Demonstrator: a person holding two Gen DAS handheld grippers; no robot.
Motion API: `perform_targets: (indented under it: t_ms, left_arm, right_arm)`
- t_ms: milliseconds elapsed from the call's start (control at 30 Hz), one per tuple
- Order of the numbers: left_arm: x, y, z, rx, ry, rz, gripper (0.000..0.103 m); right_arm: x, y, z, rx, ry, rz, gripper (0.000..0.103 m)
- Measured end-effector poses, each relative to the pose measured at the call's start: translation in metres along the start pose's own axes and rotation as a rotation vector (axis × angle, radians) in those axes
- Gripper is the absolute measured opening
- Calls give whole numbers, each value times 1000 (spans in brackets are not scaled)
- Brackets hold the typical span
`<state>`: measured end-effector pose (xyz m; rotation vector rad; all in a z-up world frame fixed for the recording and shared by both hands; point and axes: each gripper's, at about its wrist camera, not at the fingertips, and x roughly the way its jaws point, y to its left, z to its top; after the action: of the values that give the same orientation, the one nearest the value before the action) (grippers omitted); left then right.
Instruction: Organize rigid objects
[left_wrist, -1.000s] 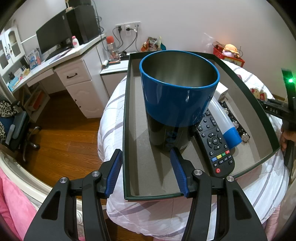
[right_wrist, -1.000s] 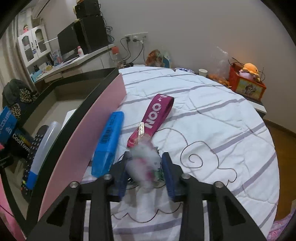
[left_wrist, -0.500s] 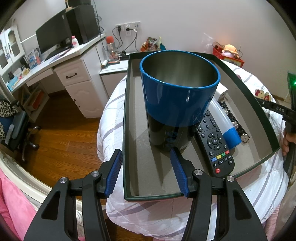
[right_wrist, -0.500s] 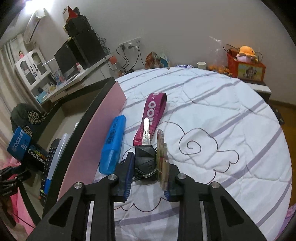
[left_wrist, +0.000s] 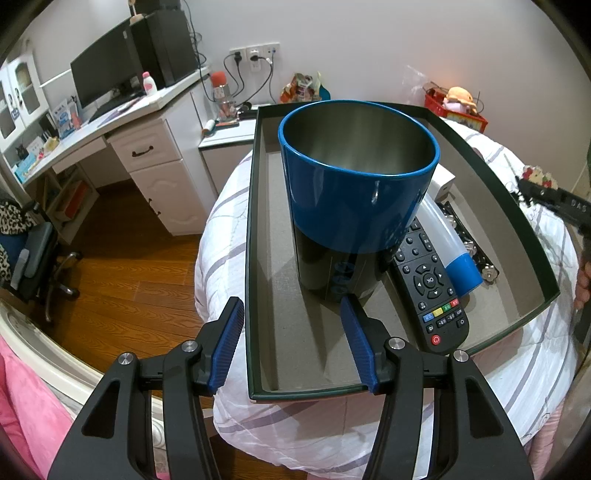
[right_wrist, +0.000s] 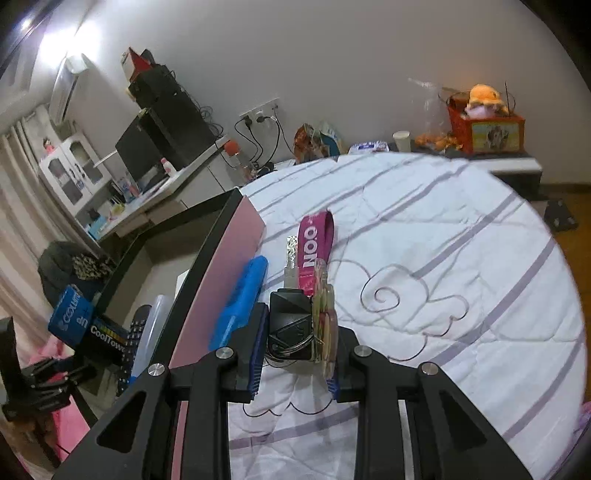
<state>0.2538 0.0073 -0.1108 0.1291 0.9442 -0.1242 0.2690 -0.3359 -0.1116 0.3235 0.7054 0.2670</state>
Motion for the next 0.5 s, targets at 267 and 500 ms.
perform_targets:
  t_ms: [267, 500]
  left_arm:
    - [0, 0, 0, 1, -2, 0, 56]
    - [0, -1, 0, -1, 1, -1, 56]
  right_arm:
    - [-24, 31, 16, -111, -61, -75, 27]
    - [-39, 59, 27, -206, -89, -148, 27]
